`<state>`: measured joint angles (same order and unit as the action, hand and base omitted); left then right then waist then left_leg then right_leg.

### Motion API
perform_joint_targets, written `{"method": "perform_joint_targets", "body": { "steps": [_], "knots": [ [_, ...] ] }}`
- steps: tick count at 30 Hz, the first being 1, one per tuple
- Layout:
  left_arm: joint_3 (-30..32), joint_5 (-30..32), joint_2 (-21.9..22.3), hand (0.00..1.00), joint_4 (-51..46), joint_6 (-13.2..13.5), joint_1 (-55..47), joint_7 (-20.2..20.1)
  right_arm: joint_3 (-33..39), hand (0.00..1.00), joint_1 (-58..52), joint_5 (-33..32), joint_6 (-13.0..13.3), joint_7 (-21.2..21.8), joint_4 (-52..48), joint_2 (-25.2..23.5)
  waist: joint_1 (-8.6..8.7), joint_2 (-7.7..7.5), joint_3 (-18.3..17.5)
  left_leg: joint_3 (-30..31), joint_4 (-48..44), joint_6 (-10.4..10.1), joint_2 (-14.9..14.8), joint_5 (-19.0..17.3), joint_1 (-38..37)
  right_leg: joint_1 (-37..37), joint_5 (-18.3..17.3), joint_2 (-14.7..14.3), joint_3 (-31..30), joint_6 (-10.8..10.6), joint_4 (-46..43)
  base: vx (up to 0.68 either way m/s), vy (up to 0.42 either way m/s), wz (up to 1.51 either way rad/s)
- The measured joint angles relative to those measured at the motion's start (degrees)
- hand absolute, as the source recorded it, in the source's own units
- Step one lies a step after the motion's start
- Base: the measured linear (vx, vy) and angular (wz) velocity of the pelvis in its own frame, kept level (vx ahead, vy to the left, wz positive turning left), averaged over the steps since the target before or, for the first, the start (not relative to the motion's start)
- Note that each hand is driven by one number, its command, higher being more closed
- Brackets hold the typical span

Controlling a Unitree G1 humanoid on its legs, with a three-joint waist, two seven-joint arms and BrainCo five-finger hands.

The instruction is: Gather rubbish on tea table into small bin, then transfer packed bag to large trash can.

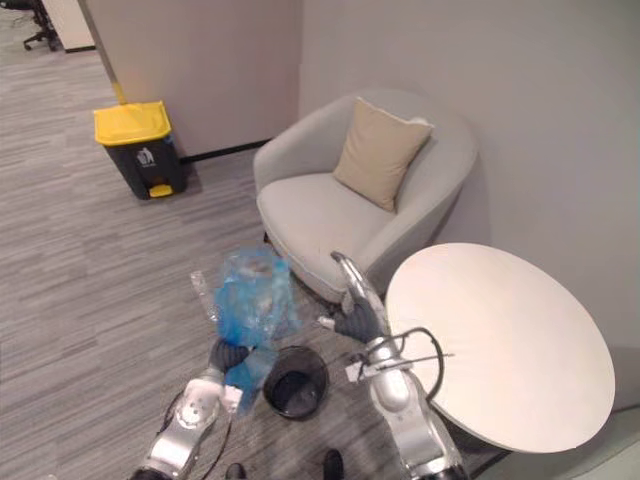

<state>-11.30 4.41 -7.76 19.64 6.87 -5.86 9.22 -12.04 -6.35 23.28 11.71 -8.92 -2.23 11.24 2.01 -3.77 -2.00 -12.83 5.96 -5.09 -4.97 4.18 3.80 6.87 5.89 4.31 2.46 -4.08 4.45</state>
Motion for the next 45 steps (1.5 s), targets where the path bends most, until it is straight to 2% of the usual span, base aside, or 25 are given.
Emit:
{"method": "perform_joint_targets", "body": {
  "steps": [4,6,10,14,17,22,24,27,29,30,31,32,33,34,35,38,40,42,43,44,45],
  "knots": [
    [3.6,-1.3,0.1,1.00,5.4,-0.3,-0.5,-0.9,3.9,0.00,-0.5,-4.9,-1.6,2.4,15.3,-3.4,-0.10,0.24,0.2,0.3,0.0,0.1,0.3,-0.1,0.0,-0.5,0.0,0.2,0.4,-0.4,0.6,0.00,0.003,0.05],
    [5.6,-1.9,0.2,1.00,9.2,-1.0,-0.7,-1.8,7.1,0.00,-0.6,-8.4,-3.3,3.8,24.6,-4.9,-0.11,0.78,0.5,0.6,0.0,-0.2,0.5,-0.4,-0.1,-0.9,-0.1,0.5,0.7,-0.5,0.7,-0.01,0.013,0.08],
    [9.0,-2.4,0.2,1.00,16.6,-1.4,-1.2,-3.3,11.5,0.00,-0.3,-13.2,-5.6,5.2,39.4,-5.8,-0.44,1.44,1.0,0.6,0.3,-0.4,0.6,-0.6,-0.3,-1.0,-0.3,0.6,0.7,-0.4,0.7,0.00,0.003,0.01],
    [11.6,-2.4,0.8,1.00,25.0,-2.4,-1.7,-3.4,14.2,0.00,0.1,-16.9,-7.2,5.5,48.8,-6.2,-0.60,2.09,1.5,0.2,0.3,-0.4,0.6,-0.9,-1.3,-1.8,-0.4,0.6,0.5,-0.7,0.7,0.02,-0.005,-0.05],
    [12.2,-2.4,1.0,1.00,29.0,-2.6,-2.0,-3.5,15.1,0.00,0.9,-17.1,-7.6,5.3,52.5,-6.2,-0.85,2.53,1.9,-0.2,0.3,-0.3,0.7,-1.3,-2.1,-2.1,-0.7,0.6,0.3,-0.8,0.7,0.01,0.004,-0.07],
    [12.7,-2.5,1.3,1.00,32.6,-2.6,-1.8,-3.6,16.1,0.00,2.5,-17.2,-7.9,4.1,55.2,-6.2,-1.30,2.83,3.7,-0.5,0.0,0.2,1.1,-1.3,-2.1,-2.0,-0.6,1.0,-0.1,-1.0,0.4,0.01,0.003,-0.03],
    [12.7,-3.3,1.4,1.00,33.0,-2.6,-1.4,-3.6,16.3,0.00,4.2,-17.2,-8.3,3.7,55.5,-6.2,-1.30,2.91,5.6,-0.4,-0.1,0.2,1.2,-1.2,-1.8,-0.4,-1.5,1.1,-0.1,-0.8,-2.6,-0.01,0.008,0.02],
    [12.6,-3.6,1.3,1.00,32.4,-2.7,0.8,-3.3,16.3,0.00,5.5,-17.3,-8.4,3.2,55.5,-6.5,-1.47,2.04,7.6,1.9,-5.1,0.8,1.6,-3.0,2.3,4.1,-5.8,2.2,0.7,-1.1,-11.5,-0.03,0.008,0.37],
    [12.6,-3.6,1.5,1.00,30.9,-2.7,0.6,-3.2,16.3,0.00,5.3,-17.9,-8.4,3.1,55.3,-6.6,-1.70,2.14,7.6,3.6,-7.5,1.6,1.3,-4.0,4.4,4.4,-7.3,2.7,1.4,-2.6,-13.5,0.01,-0.007,0.58],
    [12.5,-3.6,1.7,1.00,29.3,-2.6,1.0,-3.2,16.1,0.00,4.9,-18.9,-8.4,2.8,55.2,-6.8,-1.37,2.34,7.7,5.4,-9.2,2.0,1.4,-4.5,5.5,5.4,-11.7,2.6,-1.0,-2.3,-20.4,0.05,-0.029,0.92],
    [12.5,-3.6,1.7,1.00,28.7,-2.6,1.2,-3.2,16.0,0.00,4.5,-19.0,-8.4,2.6,55.2,-6.9,-1.33,2.38,7.8,6.7,-9.6,1.9,1.9,-4.5,5.7,5.8,-14.4,2.6,-2.3,-1.8,-24.7,0.12,-0.061,1.26],
    [12.5,-3.6,1.7,1.00,27.4,-2.5,1.1,-3.1,15.5,0.00,4.1,-19.0,-8.4,2.4,55.2,-7.0,-1.83,1.02,7.2,8.7,-10.7,1.1,3.2,-3.9,5.7,5.6,-17.1,2.8,-5.2,-2.4,-27.3,0.10,-0.058,0.86],
    [12.6,-3.6,1.8,1.00,27.1,-2.5,1.0,-3.0,15.3,0.00,4.1,-19.0,-8.3,2.2,55.2,-6.9,-2.32,0.95,7.1,8.8,-11.1,1.0,3.2,-3.8,6.1,5.3,-17.5,2.6,-6.0,-2.4,-26.7,0.05,-0.093,0.54],
    [12.6,-3.6,1.9,1.00,26.9,-2.4,1.1,-2.8,15.1,0.00,5.4,-19.0,-8.3,2.0,54.9,-6.8,-3.89,1.24,7.1,8.8,-11.3,0.6,2.9,-3.5,7.2,4.5,-18.1,2.2,-6.3,-1.3,-23.6,-0.03,-0.069,0.17],
    [12.6,-3.6,2.5,1.00,27.0,-2.3,1.1,-2.8,15.0,0.00,7.7,-19.0,-8.2,1.7,54.6,-6.4,-4.31,2.78,7.9,10.0,-11.1,0.3,2.2,-2.4,8.5,4.5,-16.7,1.2,-5.3,-0.6,-21.5,-0.08,-0.097,0.19],
    [12.3,-4.2,4.3,1.00,26.9,-2.3,2.5,-2.7,15.1,0.00,9.7,-19.0,-8.2,1.0,52.8,-6.2,-4.38,5.20,9.2,13.6,-9.8,-0.8,0.4,0.6,12.3,5.1,-14.1,-0.6,-1.2,0.7,-18.1,-0.13,-0.091,0.61],
    [11.9,-4.6,4.8,1.00,26.9,-2.2,2.8,-2.7,15.0,0.00,10.1,-18.9,-8.1,0.8,52.5,-6.7,-4.43,5.71,9.7,14.2,-8.4,-1.6,-0.4,3.4,13.1,5.0,-13.5,-1.3,1.3,1.3,-17.7,-0.09,-0.085,0.64],
    [11.6,-4.6,5.6,1.00,26.0,-2.3,2.8,-2.7,15.1,0.00,9.9,-18.9,-8.2,-0.2,51.9,-7.0,-4.47,5.15,10.0,11.6,-4.1,-2.0,-0.2,10.2,12.3,4.3,-12.9,0.4,5.7,3.0,-17.2,-0.15,-0.024,0.72],
    [11.5,-4.6,5.7,1.00,25.7,-2.2,3.2,-2.6,15.2,0.00,10.0,-18.9,-8.2,-0.3,51.6,-7.4,-4.61,4.81,10.4,9.9,-5.0,-1.7,-0.2,9.1,12.0,4.1,-12.8,0.8,6.1,3.1,-17.2,-0.16,-0.007,0.60],
    [11.4,-4.6,6.1,1.00,25.3,-2.3,3.1,-2.6,15.4,0.00,9.5,-18.9,-8.2,-0.7,49.8,-7.7,-4.47,4.02,11.0,4.7,-13.4,1.5,0.1,2.4,12.1,3.5,-12.6,2.8,7.4,3.2,-17.8,-0.11,-0.020,0.52],
    [11.3,-4.6,6.3,1.00,25.3,-2.3,2.8,-2.6,15.4,0.00,9.0,-18.9,-8.2,-0.9,49.0,-7.8,-4.03,2.98,11.4,3.1,-18.1,2.0,0.4,-1.1,12.1,3.3,-12.6,4.1,8.4,3.1,-18.0,-0.14,-0.009,0.71]
  ]
}}
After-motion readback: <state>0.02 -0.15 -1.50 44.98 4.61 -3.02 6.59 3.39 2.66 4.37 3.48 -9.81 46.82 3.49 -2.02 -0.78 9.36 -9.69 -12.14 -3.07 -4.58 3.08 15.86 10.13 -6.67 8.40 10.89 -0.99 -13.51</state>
